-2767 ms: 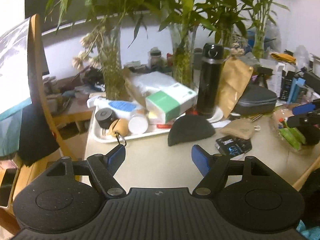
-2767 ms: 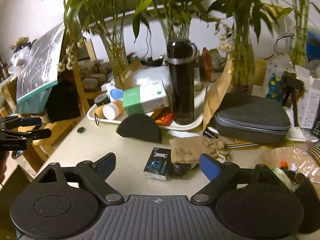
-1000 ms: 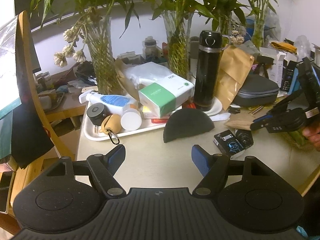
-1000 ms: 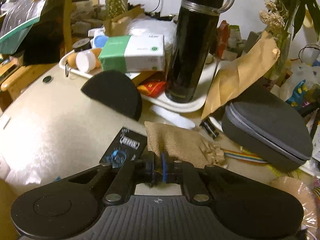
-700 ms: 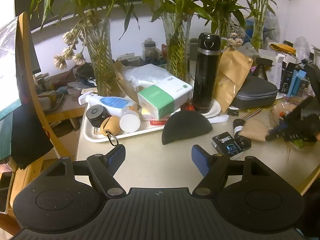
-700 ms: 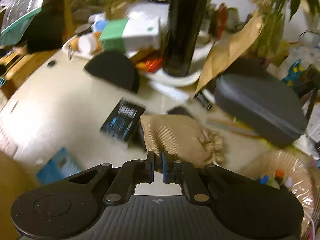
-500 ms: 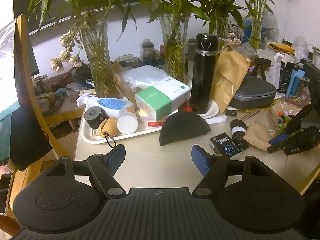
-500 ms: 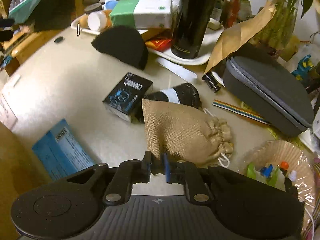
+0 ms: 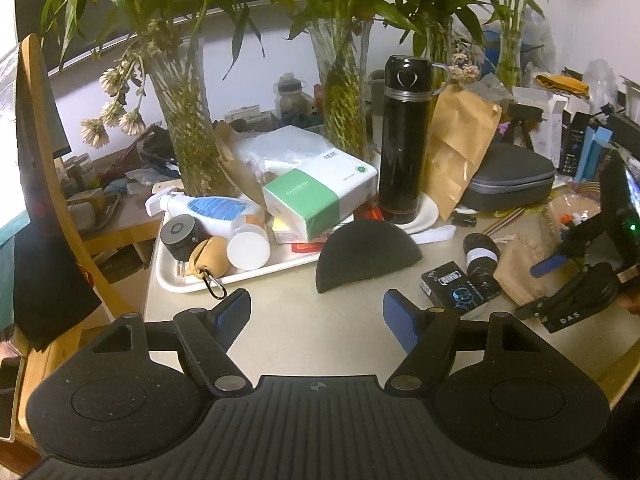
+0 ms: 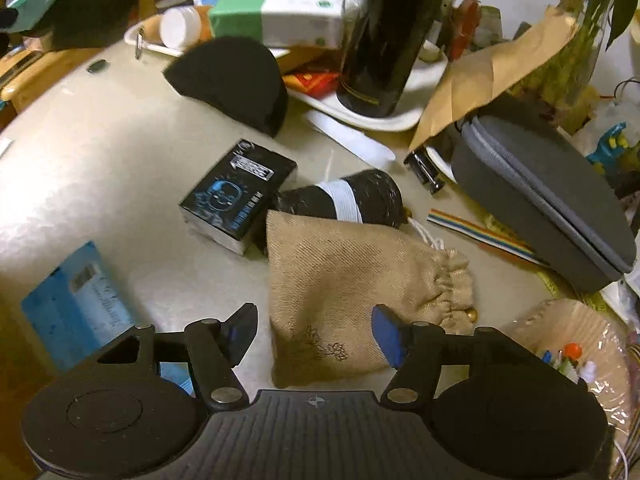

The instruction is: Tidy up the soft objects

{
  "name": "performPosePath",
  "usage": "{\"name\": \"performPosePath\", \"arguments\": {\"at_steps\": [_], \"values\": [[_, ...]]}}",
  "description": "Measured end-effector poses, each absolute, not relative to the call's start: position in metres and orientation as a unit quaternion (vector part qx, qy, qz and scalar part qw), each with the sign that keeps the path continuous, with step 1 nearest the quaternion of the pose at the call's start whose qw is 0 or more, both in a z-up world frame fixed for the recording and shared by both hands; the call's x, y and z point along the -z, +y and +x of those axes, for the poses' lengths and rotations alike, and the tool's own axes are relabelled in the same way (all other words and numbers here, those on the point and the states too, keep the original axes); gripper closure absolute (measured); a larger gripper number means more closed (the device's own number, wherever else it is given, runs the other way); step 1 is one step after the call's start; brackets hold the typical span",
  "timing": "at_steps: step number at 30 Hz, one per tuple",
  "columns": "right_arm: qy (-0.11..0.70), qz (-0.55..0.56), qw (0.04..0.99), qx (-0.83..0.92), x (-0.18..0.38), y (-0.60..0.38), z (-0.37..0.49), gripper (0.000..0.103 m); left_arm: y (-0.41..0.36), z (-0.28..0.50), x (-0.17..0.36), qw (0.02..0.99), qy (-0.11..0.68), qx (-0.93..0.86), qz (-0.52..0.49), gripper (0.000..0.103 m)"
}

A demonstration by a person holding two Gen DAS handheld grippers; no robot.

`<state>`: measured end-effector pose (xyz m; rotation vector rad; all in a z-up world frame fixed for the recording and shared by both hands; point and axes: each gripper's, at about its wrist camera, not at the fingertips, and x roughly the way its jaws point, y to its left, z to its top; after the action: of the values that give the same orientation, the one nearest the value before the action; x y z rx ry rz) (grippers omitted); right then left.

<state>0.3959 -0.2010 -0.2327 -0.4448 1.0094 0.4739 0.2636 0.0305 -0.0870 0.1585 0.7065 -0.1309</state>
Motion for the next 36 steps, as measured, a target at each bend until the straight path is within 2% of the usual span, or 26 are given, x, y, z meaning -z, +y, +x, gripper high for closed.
{"name": "performPosePath", "arguments": {"at_steps": [1, 4, 6, 9, 14, 25, 36], "values": [[0.476, -0.211, 0.824, -0.223, 0.236, -0.201, 0.396, 0.039, 0.031, 0.265, 0.088, 0.933, 0.344, 0.065, 0.079, 0.03], [0.474, -0.212, 0.823, -0.231, 0.241, -0.201, 0.394, 0.053, 0.03, 0.269, 0.087, 0.936, 0.335, 0.064, 0.086, 0.03], [0.481, -0.191, 0.821, -0.239, 0.24, -0.203, 0.396, 0.086, 0.031, 0.272, 0.085, 0.938, 0.33, 0.07, 0.083, 0.03], [0.485, -0.194, 0.82, -0.235, 0.24, -0.204, 0.396, 0.098, 0.031, 0.278, 0.084, 0.939, 0.326, 0.087, 0.072, 0.03], [0.481, -0.179, 0.826, -0.233, 0.225, -0.212, 0.395, 0.099, 0.027, 0.293, 0.092, 0.938, 0.314, 0.115, 0.092, 0.03], [0.455, -0.132, 0.865, -0.162, 0.179, -0.234, 0.388, 0.099, 0.021, 0.337, 0.146, 0.918, 0.34, 0.154, 0.136, 0.03], [0.432, -0.065, 0.888, -0.144, 0.149, -0.253, 0.369, 0.099, -0.005, 0.362, 0.195, 0.897, 0.303, 0.174, 0.27, 0.03]]}}
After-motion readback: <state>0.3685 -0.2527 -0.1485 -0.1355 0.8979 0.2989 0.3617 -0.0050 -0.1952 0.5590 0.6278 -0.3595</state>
